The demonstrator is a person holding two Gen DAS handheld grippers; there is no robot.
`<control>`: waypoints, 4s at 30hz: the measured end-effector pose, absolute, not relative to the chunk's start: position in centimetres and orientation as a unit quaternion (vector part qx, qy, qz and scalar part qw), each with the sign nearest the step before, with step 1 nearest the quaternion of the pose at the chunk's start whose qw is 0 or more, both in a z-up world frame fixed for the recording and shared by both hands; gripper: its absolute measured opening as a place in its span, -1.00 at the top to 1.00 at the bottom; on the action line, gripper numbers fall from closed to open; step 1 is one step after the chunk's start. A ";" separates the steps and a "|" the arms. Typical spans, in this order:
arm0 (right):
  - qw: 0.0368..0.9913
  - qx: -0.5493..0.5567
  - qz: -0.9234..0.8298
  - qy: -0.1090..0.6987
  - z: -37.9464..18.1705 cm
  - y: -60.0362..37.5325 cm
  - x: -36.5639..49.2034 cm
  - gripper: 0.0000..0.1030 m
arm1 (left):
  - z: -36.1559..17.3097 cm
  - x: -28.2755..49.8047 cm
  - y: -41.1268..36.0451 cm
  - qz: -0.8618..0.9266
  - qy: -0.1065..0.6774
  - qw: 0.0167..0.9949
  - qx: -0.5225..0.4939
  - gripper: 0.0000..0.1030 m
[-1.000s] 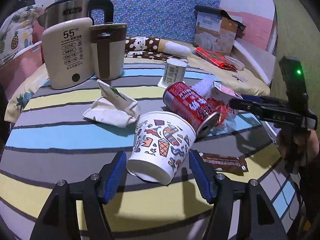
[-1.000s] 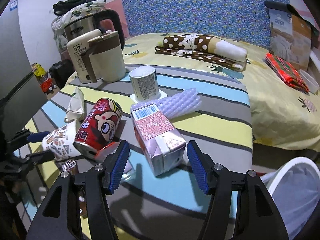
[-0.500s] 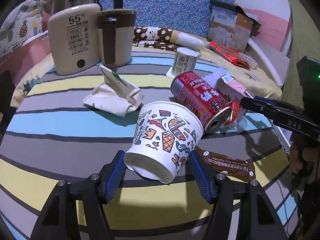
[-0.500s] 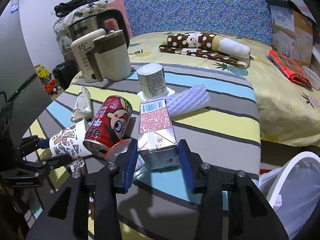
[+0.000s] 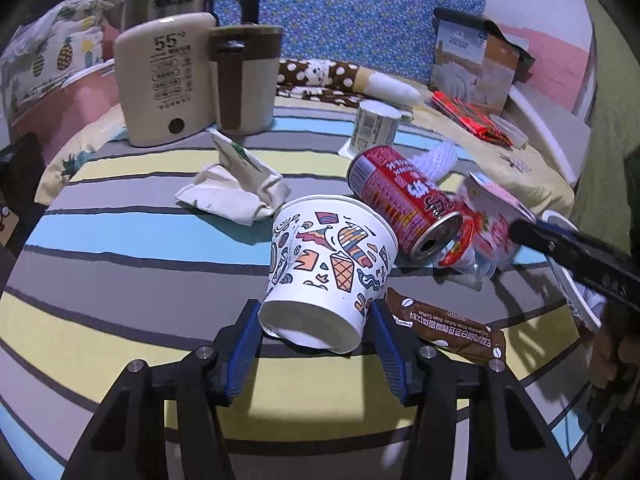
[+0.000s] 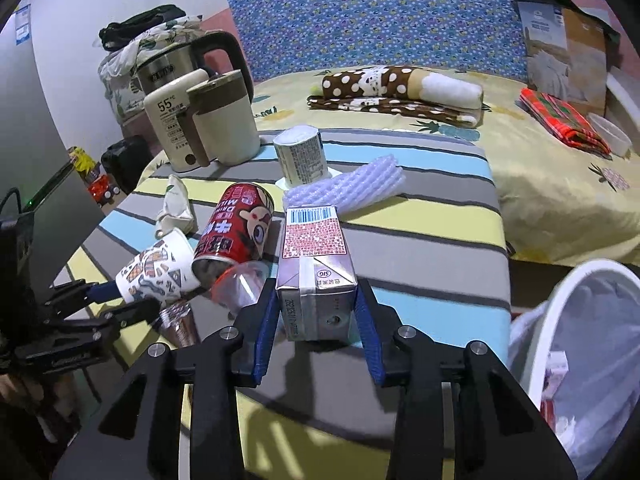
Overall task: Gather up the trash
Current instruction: 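Grasp the patterned paper cup with the left tool while the right tool grasps the pink carton, then carry the paper cup and pink carton over the bin and open both tools, then move both open tools back over the table toward the red can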
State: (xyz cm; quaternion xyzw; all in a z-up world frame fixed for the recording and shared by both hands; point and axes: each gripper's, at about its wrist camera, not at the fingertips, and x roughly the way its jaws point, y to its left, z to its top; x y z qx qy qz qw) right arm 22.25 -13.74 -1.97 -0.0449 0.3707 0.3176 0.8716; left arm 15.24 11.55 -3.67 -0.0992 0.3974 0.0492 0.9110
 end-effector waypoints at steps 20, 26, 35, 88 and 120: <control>0.883 -0.011 0.290 0.369 -1.7 -17.7 16.9 0.23 | -1.7 9.8 8.6 0.068 0.364 0.924 -0.099 -0.04; 0.884 -0.003 0.286 0.370 -1.8 -18.5 15.6 0.23 | -1.2 8.4 7.3 0.053 0.358 0.926 -0.108 -0.04; 0.891 0.009 0.275 0.360 -1.2 -20.0 14.4 0.23 | -0.4 7.8 4.5 0.016 0.355 0.929 -0.102 -0.04; 0.929 0.072 0.081 0.355 -1.8 -33.8 16.9 0.23 | -2.6 20.7 -19.5 -0.236 0.402 0.885 0.011 -0.08; 0.931 0.077 0.108 0.339 -0.4 -32.2 15.2 0.21 | -0.8 16.5 -14.5 -0.216 0.386 0.896 -0.035 -0.08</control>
